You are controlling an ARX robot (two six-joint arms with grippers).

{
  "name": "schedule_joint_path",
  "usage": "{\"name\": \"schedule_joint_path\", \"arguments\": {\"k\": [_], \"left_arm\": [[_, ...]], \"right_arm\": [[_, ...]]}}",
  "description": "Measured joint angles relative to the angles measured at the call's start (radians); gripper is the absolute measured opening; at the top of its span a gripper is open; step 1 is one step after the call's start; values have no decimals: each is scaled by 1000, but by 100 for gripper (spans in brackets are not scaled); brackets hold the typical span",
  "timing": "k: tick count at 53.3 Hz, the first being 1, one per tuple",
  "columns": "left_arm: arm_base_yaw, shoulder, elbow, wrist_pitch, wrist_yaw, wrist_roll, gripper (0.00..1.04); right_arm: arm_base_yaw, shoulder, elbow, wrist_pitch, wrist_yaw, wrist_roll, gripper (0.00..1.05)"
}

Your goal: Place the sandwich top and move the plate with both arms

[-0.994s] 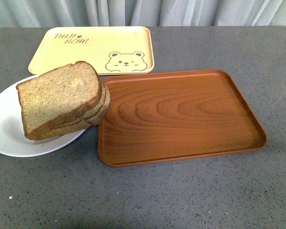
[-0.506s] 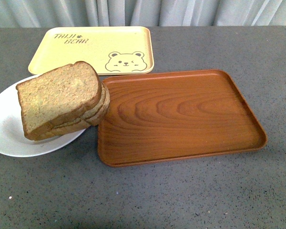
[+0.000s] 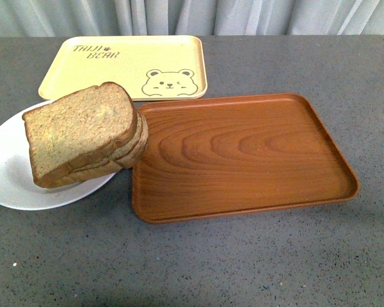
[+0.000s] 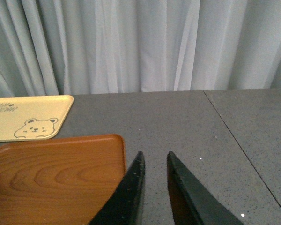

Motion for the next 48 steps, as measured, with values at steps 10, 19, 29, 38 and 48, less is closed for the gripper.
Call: {"name": "schedule_joint_path", "arguments": {"k": [10, 19, 29, 38, 48], "left_arm": [[72, 123, 69, -147, 268, -134, 96], [90, 622, 145, 174, 490, -505, 96], [89, 1109, 213, 622, 453, -665, 96], [105, 1527, 266, 937, 416, -735, 96], [155, 1851, 310, 1113, 392, -825, 96]], "right_arm": [[0, 0, 0, 0, 1, 0, 50], [0, -1, 0, 0, 0, 0, 78], [0, -1, 0, 0, 0, 0, 96], [0, -1, 0, 0, -1, 0, 96], [0, -1, 0, 0, 0, 0, 96]]}}
